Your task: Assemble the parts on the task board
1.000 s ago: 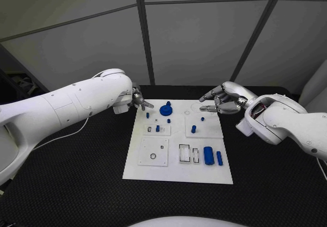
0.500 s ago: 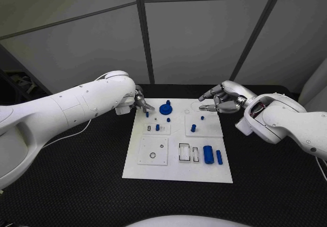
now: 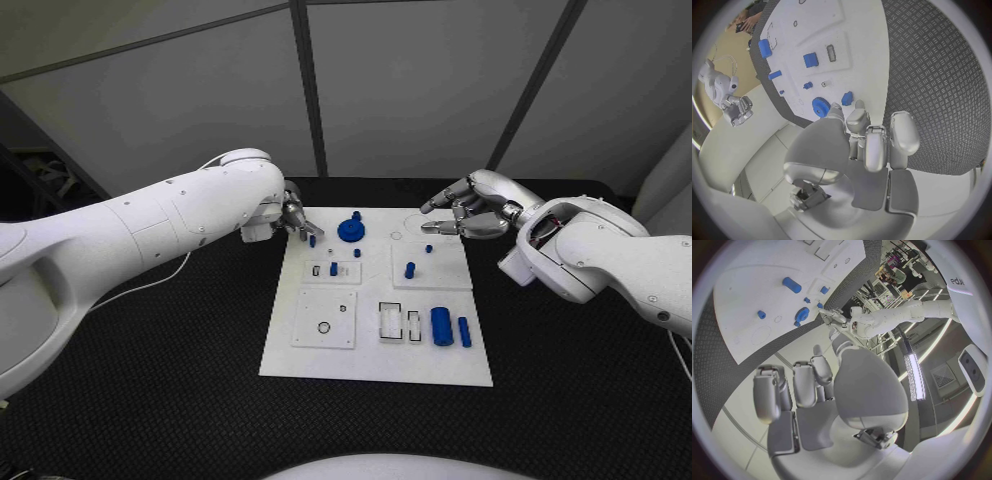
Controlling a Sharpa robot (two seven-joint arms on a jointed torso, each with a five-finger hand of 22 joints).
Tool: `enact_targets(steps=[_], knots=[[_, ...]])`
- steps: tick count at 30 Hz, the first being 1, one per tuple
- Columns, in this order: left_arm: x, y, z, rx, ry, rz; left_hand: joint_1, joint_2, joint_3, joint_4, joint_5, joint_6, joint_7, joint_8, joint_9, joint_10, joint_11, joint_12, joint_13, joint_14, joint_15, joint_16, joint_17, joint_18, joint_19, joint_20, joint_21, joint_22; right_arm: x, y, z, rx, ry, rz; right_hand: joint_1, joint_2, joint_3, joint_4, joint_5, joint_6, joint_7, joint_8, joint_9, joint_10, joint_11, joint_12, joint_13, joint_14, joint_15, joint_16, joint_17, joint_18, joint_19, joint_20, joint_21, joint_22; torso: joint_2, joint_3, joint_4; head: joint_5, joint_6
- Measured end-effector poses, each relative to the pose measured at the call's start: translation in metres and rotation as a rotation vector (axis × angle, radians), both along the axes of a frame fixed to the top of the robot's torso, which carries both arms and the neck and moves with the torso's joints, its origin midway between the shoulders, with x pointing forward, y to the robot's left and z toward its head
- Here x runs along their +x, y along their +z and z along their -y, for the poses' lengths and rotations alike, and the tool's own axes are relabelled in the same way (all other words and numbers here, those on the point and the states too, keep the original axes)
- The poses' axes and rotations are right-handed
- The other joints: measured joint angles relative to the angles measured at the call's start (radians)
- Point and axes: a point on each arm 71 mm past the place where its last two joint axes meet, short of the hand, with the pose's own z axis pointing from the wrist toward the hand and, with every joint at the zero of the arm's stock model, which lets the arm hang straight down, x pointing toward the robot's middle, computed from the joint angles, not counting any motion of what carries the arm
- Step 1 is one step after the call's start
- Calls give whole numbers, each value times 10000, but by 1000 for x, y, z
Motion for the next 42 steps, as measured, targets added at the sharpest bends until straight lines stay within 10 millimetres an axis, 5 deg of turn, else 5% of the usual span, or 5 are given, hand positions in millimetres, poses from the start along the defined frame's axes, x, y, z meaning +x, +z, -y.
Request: enact_targets(steps=[17, 22, 27, 32, 42], knots=[[-2, -1, 5, 5, -280, -176, 262, 105, -25, -84, 39, 155, -4, 0, -160, 0, -1, -62, 0, -1, -1, 0, 0, -1, 0, 0, 0, 1, 0, 0, -1, -16, 11, -32, 0, 0, 0, -1, 0, 0, 0, 0, -1, 0, 0, 0, 0, 0, 0, 0, 0, 0, 0, 0, 0, -1, 0, 1, 0, -27, -11], [-2, -1, 5, 3, -305, -179, 460, 303, 27, -149, 39, 194, -20, 0, -238, 0, -2, -62, 0, -1, -1, 0, 0, -1, 0, 0, -39, 1, 0, 0, -1, -21, 10, -40, 0, 0, 0, -1, 0, 0, 0, 0, 7, 0, 0, 0, 1, 0, 0, 0, 1, 0, 0, 0, 0, -2, 0, 1, 0, -23, -18], [-2, -1, 6, -10, -337, -167, 966, 619, 228, -522, 39, 288, -114, 26, -264, 0, -2, -114, 0, -1, -1, 0, 0, -1, 0, 0, -41, 1, 1, -1, -1, -24, 6, -45, 0, 0, 0, -1, 0, 0, 0, 0, 7, 1, 0, 0, 1, 0, 0, 0, 1, 1, 0, 0, 0, -2, 1, 0, 2, -28, -35], [-2, 0, 7, -73, -382, -117, 1934, 1003, 809, -1448, 13, 334, -161, 108, -231, 25, -25, -207, 0, -4, 5, 0, 0, -2, -20, -21, -78, 13, 1, -1, -1, -26, 4, -49, 0, 0, 0, -1, 37, 0, 0, 0, 6, 0, 0, 0, 1, 0, 0, 0, 1, 0, 0, 0, 0, -2, 2, -2, 2, -35, -55], [-5, 1, 1, -349, -346, -100, 2009, 1205, 780, -1553, -196, 186, -198, 595, -221, 37, -36, -211, 0, -3, 34, 0, 0, -8, -37, -37, -78, 122, 1, -1, -1, -35, -10, -58, 0, 0, 0, -1, 37, 0, 0, 0, 5, 0, 0, 0, 1, 0, 0, 0, 1, -1, 0, 0, 0, -3, 1, -3, 8, -11, -84]])
